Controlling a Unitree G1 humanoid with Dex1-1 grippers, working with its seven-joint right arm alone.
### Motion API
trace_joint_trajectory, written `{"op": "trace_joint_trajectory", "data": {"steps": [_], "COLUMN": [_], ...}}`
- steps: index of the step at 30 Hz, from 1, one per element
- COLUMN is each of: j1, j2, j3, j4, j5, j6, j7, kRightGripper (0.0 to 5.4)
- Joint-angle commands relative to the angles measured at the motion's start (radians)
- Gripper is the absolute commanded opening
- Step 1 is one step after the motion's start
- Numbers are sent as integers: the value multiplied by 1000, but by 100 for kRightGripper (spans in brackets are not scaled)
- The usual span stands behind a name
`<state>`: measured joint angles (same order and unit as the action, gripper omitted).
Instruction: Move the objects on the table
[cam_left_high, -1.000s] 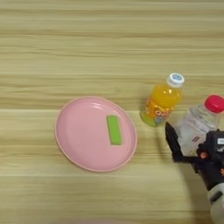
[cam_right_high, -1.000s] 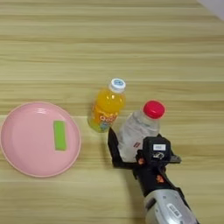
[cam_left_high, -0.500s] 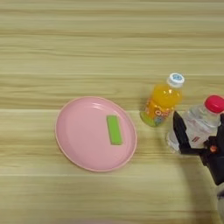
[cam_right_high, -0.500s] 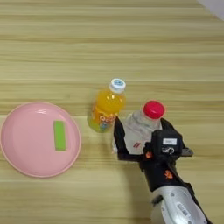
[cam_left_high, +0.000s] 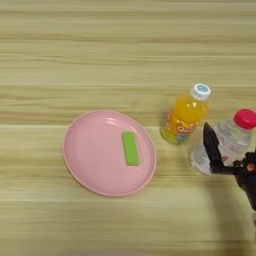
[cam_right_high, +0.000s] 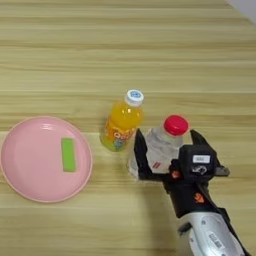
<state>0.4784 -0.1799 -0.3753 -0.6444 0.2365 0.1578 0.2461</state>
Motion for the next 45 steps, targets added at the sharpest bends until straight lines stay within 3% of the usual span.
{"op": "trace_joint_trajectory", "data": {"steps": [1, 16, 21, 33, 45], "j1": [-23, -49, -62, -88, -89], "j2": [-26, -40, -38, -48, -74], "j3": [-48, -162, -166, -237, -296], "j4": [-68, -133, -163, -111, -6], "j5": [20, 90, 101, 126, 103], "j6": [-8, 17, 34, 32, 25], "j7": [-19, -38, -51, -73, -66], "kRightGripper": [538, 538, 538, 538, 538]}}
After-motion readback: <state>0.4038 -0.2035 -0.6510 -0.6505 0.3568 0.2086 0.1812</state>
